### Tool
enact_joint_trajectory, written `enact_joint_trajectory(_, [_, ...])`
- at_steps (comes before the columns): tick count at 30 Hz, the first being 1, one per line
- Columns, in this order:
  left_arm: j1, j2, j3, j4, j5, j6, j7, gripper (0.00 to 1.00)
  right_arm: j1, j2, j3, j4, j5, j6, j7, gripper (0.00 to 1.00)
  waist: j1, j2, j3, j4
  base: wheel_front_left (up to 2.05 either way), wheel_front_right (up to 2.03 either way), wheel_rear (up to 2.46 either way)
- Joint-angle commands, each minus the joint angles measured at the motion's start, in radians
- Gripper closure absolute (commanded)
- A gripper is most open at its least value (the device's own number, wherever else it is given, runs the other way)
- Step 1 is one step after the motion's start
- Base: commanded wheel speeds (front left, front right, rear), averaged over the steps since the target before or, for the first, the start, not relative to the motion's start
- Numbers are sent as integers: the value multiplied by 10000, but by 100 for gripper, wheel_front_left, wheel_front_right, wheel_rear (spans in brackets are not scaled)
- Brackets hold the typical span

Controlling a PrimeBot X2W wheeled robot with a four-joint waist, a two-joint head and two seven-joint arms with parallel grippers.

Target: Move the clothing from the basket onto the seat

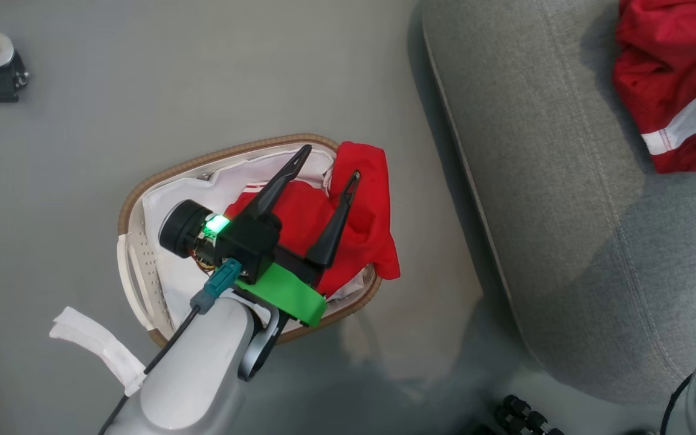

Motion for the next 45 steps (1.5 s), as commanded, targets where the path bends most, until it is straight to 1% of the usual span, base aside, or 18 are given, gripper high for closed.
enact_joint_trajectory(1, [133,49,50,67,-30,-49,-8,0,368,36,-151,85,-22,-13,-48,0,-1,0,12,75,0,0,0])
enact_joint_trajectory(5, [252,-69,146,201,-59,-49,-9,0,1108,206,-598,107,1,-12,-48,0,-1,0,-385,15,0,0,0])
enact_joint_trajectory(7, [399,-157,243,338,-90,-50,-9,0,1892,299,-792,82,65,-12,-48,0,-1,0,-831,-69,0,0,0])
enact_joint_trajectory(10, [607,-249,330,435,-120,-48,-9,0,2552,331,-804,-114,274,-13,-48,0,-1,0,-1299,-145,0,0,0])
enact_joint_trajectory(13, [876,-318,525,502,-135,-48,-9,0,3169,427,-589,-322,510,-12,-48,0,-1,0,-1728,-201,0,0,0])
enact_joint_trajectory(17, [1339,-457,846,531,-94,-48,-9,0,3911,487,2,-885,873,-12,-48,0,-1,0,-2353,-188,0,0,0])
enact_joint_trajectory(21, [1910,-530,1376,572,14,-46,-9,0,4522,687,810,-1439,1308,-12,-48,0,-1,0,-2858,-86,0,0,0])
enact_joint_trajectory(26, [2519,-676,2027,736,61,-46,-9,0,5228,866,2048,-2009,2133,-12,-48,0,-1,0,-3445,275,0,0,0])
enact_joint_trajectory(30, [2908,-755,2637,807,197,-13,-8,0,5716,956,2891,-2542,2442,-12,-48,0,-1,0,-3752,599,0,0,0])
enact_joint_trajectory(34, [3216,-803,3399,999,295,159,-9,0,6079,1000,3851,-2975,2300,-12,-48,0,-1,0,-3973,917,0,0,0])
enact_joint_trajectory(38, [3391,-836,4047,1063,451,273,-9,0,6335,1054,4537,-3309,2376,-12,-48,0,-1,0,-4113,1204,0,0,0])
enact_joint_trajectory(45, [3757,-893,4968,910,750,212,-9,0,6816,1071,5104,-3706,2517,-12,-48,0,-1,0,-4531,1508,0,0,0])
